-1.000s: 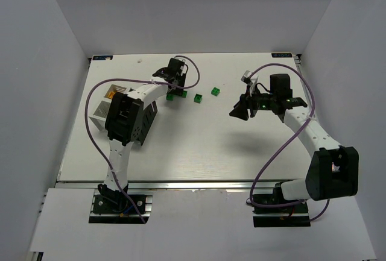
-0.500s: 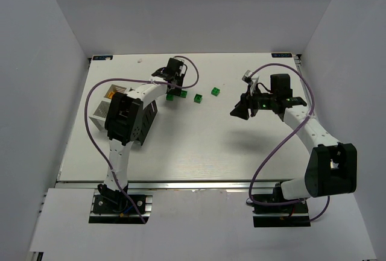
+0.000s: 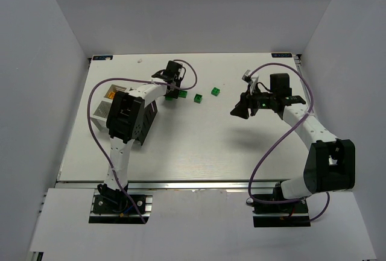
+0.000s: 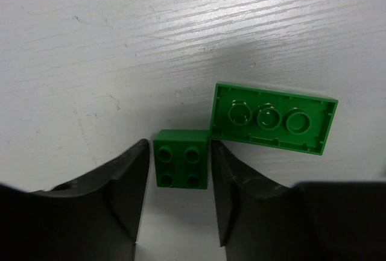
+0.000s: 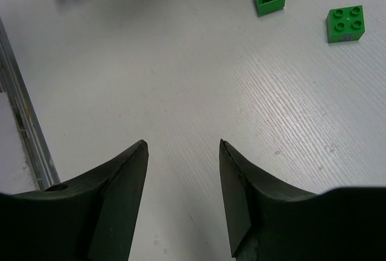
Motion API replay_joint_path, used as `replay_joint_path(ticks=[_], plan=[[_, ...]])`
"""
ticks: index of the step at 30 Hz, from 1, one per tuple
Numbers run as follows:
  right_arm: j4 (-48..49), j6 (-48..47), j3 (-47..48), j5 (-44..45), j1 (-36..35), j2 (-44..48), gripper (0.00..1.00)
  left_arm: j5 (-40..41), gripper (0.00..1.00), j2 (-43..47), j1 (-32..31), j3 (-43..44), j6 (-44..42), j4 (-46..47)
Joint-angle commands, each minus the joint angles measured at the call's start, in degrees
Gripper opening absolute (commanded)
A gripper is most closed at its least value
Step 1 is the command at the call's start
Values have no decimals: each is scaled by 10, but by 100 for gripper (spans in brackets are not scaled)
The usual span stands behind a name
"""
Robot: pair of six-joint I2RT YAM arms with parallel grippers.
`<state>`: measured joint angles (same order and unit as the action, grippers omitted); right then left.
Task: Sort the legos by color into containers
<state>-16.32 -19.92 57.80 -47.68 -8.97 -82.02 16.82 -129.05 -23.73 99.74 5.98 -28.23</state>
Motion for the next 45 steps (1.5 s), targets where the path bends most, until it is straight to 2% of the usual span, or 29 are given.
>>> replay_joint_path(ticks=[1, 3, 4, 7, 8, 10, 14, 17, 18, 21, 24, 27, 31, 36, 45], plan=[[13, 1, 28, 0, 3, -2, 56, -14, 52, 8, 3, -4, 0, 2], [11, 0, 28, 1, 4, -2, 56, -20, 45, 5, 6, 1, 3, 1], [10, -1, 28, 2, 4, -1, 56, -23, 37, 4, 7, 2, 5, 1], [8, -2, 25, 4, 4, 2, 56, -24, 26, 5, 8, 4, 9, 1], [6, -4, 24, 5, 4, 6, 56, -27, 19, 13, 8, 4, 11, 1], [6, -6, 24, 6, 5, 7, 56, -28, 17, 25, 8, 4, 11, 2], [-3, -14, 28, 5, 4, 12, 54, -54, 5, 70, 8, 9, 19, 12], [-8, -18, 30, 5, 4, 16, 46, -100, 3, 123, 7, 4, 30, 22], [-11, -19, 29, 4, 4, 18, 40, -110, 0, 139, 7, -2, 35, 26], [-28, -36, 28, 3, 4, 27, 27, -136, 0, 213, 7, -46, 65, 39], [-54, -59, 32, 7, 4, 34, 20, -147, 0, 292, 7, -106, 97, 40], [-73, -70, 37, 12, 4, 37, 17, -129, 0, 376, 7, -174, 126, 31], [-77, -69, 36, 14, 4, 43, 17, -95, 0, 476, 7, -255, 159, 7], [-80, -65, 37, 18, -2, 45, 17, -15, 0, 583, 16, -343, 173, -27], [-100, -88, 46, 36, -18, 35, 22, -4, 0, 628, 92, -410, 154, -55]])
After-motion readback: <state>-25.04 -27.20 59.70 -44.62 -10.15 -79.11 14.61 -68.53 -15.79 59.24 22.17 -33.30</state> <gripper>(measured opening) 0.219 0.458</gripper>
